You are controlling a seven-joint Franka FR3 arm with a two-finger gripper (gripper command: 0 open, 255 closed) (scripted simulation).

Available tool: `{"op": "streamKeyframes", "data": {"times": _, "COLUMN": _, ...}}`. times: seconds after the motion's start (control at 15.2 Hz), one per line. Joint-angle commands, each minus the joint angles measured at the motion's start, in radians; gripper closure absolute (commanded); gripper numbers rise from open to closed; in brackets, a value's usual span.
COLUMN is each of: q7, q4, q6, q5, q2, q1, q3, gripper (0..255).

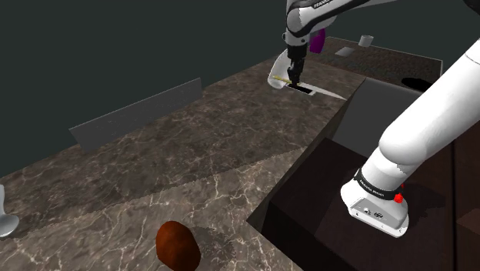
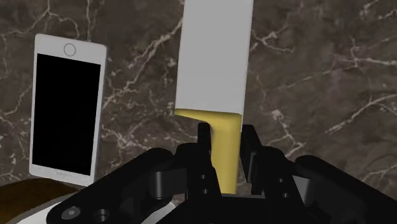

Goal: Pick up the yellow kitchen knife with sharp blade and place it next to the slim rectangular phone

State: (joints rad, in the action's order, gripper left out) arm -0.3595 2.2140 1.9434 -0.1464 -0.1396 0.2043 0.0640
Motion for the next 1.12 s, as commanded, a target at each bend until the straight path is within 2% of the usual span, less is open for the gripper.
{"op": "streamKeyframes", "data": {"times": 0.0, "q7": -0.045, "q4": 0.003, "q6": 0.017, "q5": -0.011, "q2": 0.011, "q1": 0.023, "q3": 0.028, "gripper": 255}}
{"op": "streamKeyframes", "data": {"times": 0.53, "q7": -0.234, "q4": -0.077, "q6": 0.039, "q5": -0.036, "q2": 0.086, "q1": 0.116, "q3": 0.137, "gripper": 255}}
{"op": "streamKeyframes", "data": {"times": 1.06, "q7": -0.431, "q4": -0.229, "q6": 0.048, "q5": -0.016, "q2": 0.219, "q1": 0.209, "q3": 0.229, "gripper": 255}}
